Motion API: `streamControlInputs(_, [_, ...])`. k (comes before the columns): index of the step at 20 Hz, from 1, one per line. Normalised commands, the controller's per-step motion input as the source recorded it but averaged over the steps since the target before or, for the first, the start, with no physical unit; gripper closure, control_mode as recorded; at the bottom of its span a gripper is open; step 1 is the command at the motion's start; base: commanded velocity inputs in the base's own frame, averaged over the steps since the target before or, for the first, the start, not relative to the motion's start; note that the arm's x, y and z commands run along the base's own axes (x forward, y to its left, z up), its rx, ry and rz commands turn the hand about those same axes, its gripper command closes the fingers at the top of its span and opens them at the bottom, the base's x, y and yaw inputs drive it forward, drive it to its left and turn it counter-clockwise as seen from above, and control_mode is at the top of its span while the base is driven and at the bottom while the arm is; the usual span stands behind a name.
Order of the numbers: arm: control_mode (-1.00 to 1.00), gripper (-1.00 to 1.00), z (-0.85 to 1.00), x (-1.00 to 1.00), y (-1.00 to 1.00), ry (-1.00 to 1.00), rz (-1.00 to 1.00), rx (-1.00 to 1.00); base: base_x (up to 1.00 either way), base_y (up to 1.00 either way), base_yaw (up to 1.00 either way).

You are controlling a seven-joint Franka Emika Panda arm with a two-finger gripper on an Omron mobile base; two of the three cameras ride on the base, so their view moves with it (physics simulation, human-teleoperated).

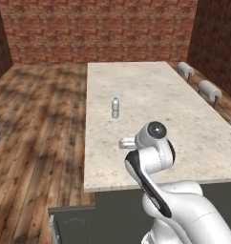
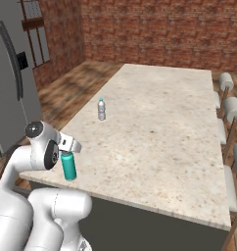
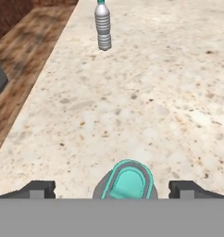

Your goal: Move the drinks to the dining counter.

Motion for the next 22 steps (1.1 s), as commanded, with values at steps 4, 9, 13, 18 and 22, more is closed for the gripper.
streamControlInputs(4, [-1.00,-1.00,0.03,0.00,0.00,-0.12,0.00,0.00,0.00,0.00,0.00])
streamControlInputs(9, [-1.00,-1.00,0.78,-0.06,-0.02,-0.05,0.00,0.01,0.00,0.00,0.00])
streamControlInputs(13, [-1.00,-1.00,1.00,-0.27,0.00,0.01,0.00,0.03,0.00,0.00,0.00])
streamControlInputs(18, [-1.00,-1.00,0.91,-0.46,0.00,0.12,0.01,0.06,0.00,0.00,0.00])
streamControlInputs(22, [-1.00,-1.00,0.34,-0.54,0.00,0.16,0.00,0.00,0.00,0.00,0.00])
